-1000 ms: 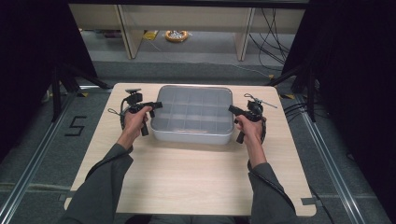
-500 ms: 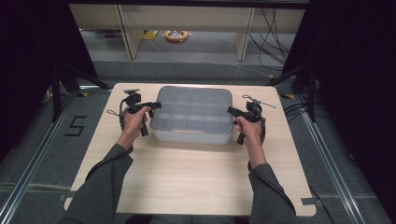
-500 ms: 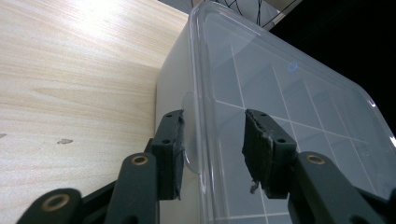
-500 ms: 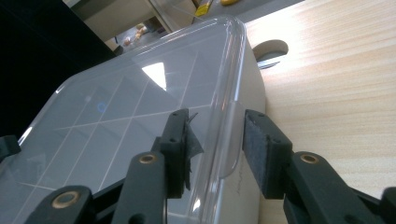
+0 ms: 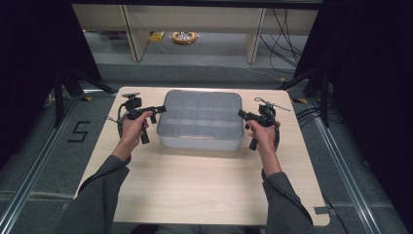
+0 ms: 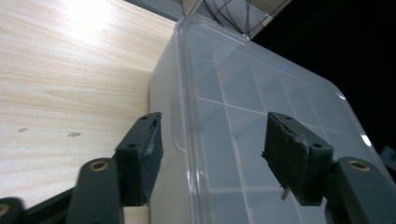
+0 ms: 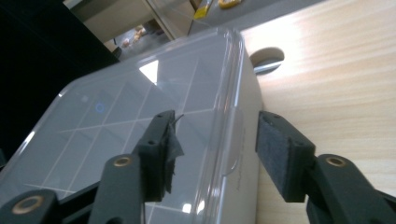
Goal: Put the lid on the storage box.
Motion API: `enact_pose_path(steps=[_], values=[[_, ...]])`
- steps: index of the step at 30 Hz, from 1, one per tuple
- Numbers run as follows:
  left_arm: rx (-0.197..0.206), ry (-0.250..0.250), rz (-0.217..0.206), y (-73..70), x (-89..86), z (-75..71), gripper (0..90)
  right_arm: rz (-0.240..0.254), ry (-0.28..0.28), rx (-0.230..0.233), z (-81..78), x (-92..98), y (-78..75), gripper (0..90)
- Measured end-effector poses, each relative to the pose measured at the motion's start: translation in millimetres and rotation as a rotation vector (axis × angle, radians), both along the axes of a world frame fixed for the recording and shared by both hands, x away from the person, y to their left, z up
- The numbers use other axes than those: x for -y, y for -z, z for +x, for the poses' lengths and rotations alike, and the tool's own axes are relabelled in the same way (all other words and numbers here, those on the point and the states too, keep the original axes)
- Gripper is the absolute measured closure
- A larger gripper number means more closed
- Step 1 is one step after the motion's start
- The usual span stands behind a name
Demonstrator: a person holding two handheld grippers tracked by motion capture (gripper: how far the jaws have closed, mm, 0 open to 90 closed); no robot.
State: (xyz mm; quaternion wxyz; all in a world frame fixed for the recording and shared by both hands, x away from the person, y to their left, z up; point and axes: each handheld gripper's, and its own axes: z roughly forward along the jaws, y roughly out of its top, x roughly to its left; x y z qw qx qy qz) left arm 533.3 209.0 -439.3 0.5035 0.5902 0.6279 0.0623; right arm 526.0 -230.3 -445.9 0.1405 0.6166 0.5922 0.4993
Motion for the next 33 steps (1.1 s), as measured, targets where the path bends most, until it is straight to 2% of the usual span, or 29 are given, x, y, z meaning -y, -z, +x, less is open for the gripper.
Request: enact_pose_path(steps=[2, 3, 4, 5, 8, 11, 12, 14, 15, 16, 17, 18, 19, 21, 22, 23, 24, 25, 27, 30, 32, 33], values=[[0.019, 0.021, 0.005, -3.4, -3.1, -11.4, 34.0, -0.008, -0.004, 0.014, -3.0, 1.5, -2.8, 47.0], [0.027, 0.032, 0.012, -4.5, -4.4, -17.7, 33.7, 0.042, 0.007, -0.026, -9.4, -1.6, -8.8, 46.3], [0.034, 0.057, 0.016, -5.4, -6.3, -30.5, 32.2, 0.030, -0.016, -0.012, -17.1, -0.3, -12.6, 45.1], [0.034, 0.057, 0.016, -5.4, -6.3, -30.5, 31.5, 0.030, -0.016, -0.012, -17.1, -0.3, -12.6, 45.1], [0.041, 0.093, 0.021, -4.6, -8.3, -49.5, 30.1, 0.008, -0.074, 0.013, -32.7, 0.2, -17.5, 42.7], [0.046, 0.133, 0.020, -2.9, -9.2, -66.6, 28.9, 0.002, -0.085, 0.024, -40.7, -1.1, -18.5, 41.4], [0.054, 0.141, 0.021, -2.3, -8.6, -72.0, 28.6, -0.021, -0.118, 0.036, -48.4, -3.4, -18.7, 40.7], [0.070, 0.151, 0.022, -0.5, -7.5, -82.3, 28.4, -0.030, -0.124, 0.045, -52.4, -4.7, -18.8, 39.8], [0.075, 0.164, 0.029, 0.6, -7.1, -87.0, 27.9, -0.063, -0.151, 0.063, -58.8, -5.2, -17.5, 38.4], [0.081, 0.171, 0.017, 1.7, -5.9, -91.3, 27.9, -0.063, -0.151, 0.063, -58.8, -5.2, -17.5, 38.4], [0.078, 0.176, 0.024, 2.9, -4.5, -94.9, 27.8, -0.062, -0.161, 0.064, -62.4, -6.4, -17.0, 38.0], [0.074, 0.192, 0.033, 3.7, -2.9, -97.7, 27.5, -0.051, -0.152, 0.043, -67.3, -9.1, -17.0, 37.4], [0.082, 0.204, 0.033, 4.8, -1.7, -100.6, 27.0, -0.055, -0.174, 0.072, -69.3, -8.2, -15.5, 36.7], [0.087, 0.218, 0.048, 8.6, 0.5, -106.3, 26.4, -0.070, -0.181, 0.085, -75.7, -10.0, -13.6, 35.9], [0.080, 0.224, 0.046, 10.6, 1.2, -108.8, 25.8, -0.072, -0.197, 0.065, -79.5, -10.9, -15.0, 35.7], [0.075, 0.225, 0.051, 13.0, 1.7, -111.3, 25.6, -0.071, -0.196, 0.076, -80.4, -12.3, -13.7, 35.7], [0.068, 0.229, 0.064, 18.4, 3.0, -116.1, 25.1, -0.028, -0.187, 0.057, -86.8, -15.3, -15.9, 35.4], [0.067, 0.231, 0.070, 20.8, 3.2, -118.2, 25.1, -0.049, -0.193, 0.066, -87.1, -14.8, -14.7, 35.2], [0.067, 0.239, 0.068, 22.9, 3.1, -120.1, 24.9, -0.033, -0.191, 0.059, -88.7, -16.4, -14.5, 34.9], [0.067, 0.248, 0.080, 27.9, 3.9, -125.7, 24.5, -0.053, -0.205, 0.071, -93.2, -15.6, -13.3, 34.4], [0.065, 0.259, 0.079, 30.7, 4.2, -130.1, 24.4, -0.041, -0.207, 0.064, -95.7, -16.6, -12.8, 34.2], [0.070, 0.264, 0.079, 31.7, 4.1, -132.7, 24.1, -0.059, -0.206, 0.062, -96.4, -16.5, -12.0, 34.0]])
